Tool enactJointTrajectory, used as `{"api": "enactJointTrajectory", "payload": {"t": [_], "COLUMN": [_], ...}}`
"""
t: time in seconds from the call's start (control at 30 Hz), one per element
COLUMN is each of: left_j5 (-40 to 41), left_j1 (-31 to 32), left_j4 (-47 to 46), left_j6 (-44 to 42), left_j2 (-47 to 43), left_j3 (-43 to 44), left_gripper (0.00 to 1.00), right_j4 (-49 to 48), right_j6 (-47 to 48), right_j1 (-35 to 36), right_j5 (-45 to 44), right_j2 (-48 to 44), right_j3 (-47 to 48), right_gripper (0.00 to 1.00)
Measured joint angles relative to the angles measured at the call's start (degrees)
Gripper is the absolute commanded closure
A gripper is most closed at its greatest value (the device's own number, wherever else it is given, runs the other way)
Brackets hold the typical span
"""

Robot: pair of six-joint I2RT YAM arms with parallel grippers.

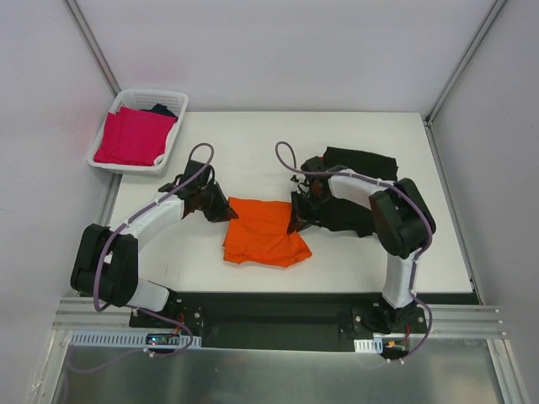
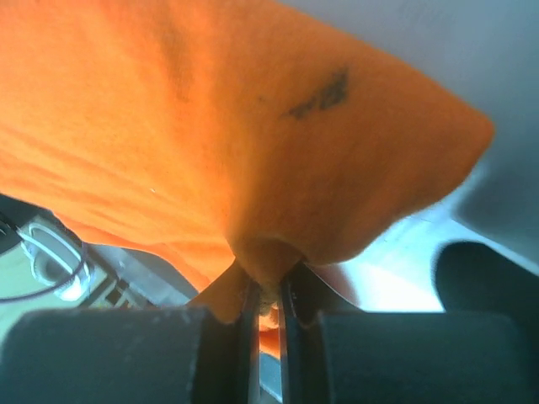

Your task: Fold and stack the t-shirts

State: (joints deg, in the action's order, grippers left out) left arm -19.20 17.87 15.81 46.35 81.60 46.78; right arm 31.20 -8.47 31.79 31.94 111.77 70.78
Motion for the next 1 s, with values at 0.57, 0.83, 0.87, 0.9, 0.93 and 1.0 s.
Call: {"api": "enactJointTrajectory", "payload": {"t": [0.57,0.83,0.87,0.9,0.93,1.0], "left_j5": [3.0,4.3,4.4,4.5,4.8,4.9], "left_j1": [6.6,7.3,7.3,7.4,7.7,7.8], "left_j4": [6.3,9.3,9.6,10.0,10.5,11.1], "left_j6": [-2.5,-3.2,-3.3,-3.4,-3.6,-3.7], "left_j2": [1.6,1.9,1.9,1.9,1.9,1.9], "left_j3": [11.0,17.4,18.0,18.6,19.3,20.3], "left_gripper": [1.00,1.00,1.00,1.00,1.00,1.00], "right_j4": [8.1,9.1,9.3,9.4,9.6,10.1], "right_j6": [1.2,1.1,1.1,1.1,1.1,1.1], "right_j1": [-5.2,-5.7,-5.7,-5.7,-5.7,-5.7], "right_j5": [-4.3,-4.4,-4.5,-4.5,-4.6,-4.8], "right_j2": [-8.8,-9.8,-10.0,-10.2,-10.5,-10.9], "right_j3": [7.1,7.4,7.6,7.9,8.1,8.8], "right_gripper": [0.99,0.99,0.99,0.99,0.99,0.99]}}
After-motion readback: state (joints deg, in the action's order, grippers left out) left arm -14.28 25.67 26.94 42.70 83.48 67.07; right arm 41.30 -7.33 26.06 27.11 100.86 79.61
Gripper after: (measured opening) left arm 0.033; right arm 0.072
